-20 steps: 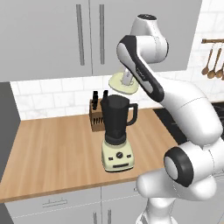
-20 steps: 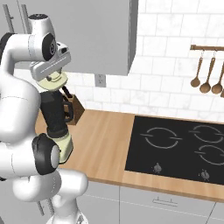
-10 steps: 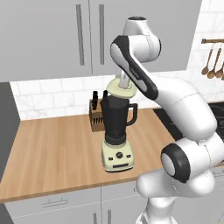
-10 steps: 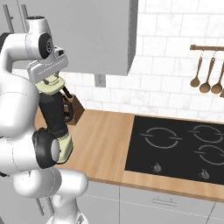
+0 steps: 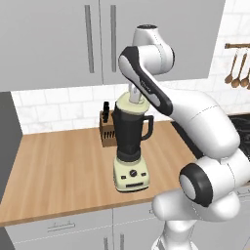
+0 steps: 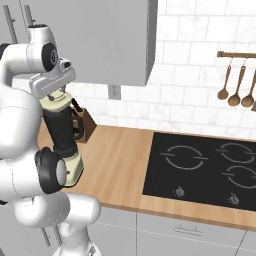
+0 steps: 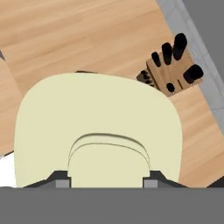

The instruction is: Close the lid blender by securely placing the lid on top.

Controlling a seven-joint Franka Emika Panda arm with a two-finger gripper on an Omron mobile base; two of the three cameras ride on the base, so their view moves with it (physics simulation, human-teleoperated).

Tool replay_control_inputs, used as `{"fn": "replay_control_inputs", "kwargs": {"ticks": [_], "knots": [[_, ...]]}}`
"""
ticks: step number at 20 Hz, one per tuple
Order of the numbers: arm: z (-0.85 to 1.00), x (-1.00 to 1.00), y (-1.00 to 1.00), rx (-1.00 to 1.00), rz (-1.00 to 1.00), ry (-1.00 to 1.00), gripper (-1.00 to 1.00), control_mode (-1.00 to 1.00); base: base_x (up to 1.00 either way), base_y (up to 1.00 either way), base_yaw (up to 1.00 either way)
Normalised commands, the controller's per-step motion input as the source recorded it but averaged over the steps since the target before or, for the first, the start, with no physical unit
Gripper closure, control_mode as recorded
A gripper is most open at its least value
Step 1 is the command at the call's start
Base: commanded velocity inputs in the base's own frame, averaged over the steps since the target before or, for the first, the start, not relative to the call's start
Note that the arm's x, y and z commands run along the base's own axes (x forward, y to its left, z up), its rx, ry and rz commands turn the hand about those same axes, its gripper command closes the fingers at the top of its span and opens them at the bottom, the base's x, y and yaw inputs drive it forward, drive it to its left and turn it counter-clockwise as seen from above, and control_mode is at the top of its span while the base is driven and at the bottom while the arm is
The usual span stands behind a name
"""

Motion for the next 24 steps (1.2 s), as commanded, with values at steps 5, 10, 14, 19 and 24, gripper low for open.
{"fn": "replay_control_inputs", "kwargs": {"ticks": [5,10,14,19,24], "knots": [[-0.42,0.07,0.22,-0.07,0.01,0.14,1.0,-1.0,0.0,0.0,0.0],[-0.35,0.02,0.22,-0.07,0.01,0.14,1.0,-1.0,0.0,0.0,0.0],[-0.05,0.18,0.04,-0.04,0.0,0.01,1.0,-1.0,0.0,0.0,0.0],[0.02,0.03,0.0,0.0,0.0,-0.1,1.0,-1.0,0.0,0.0,0.0],[0.02,0.04,0.0,0.0,-0.04,-0.08,1.0,-1.0,0.0,0.0,0.0]]}}
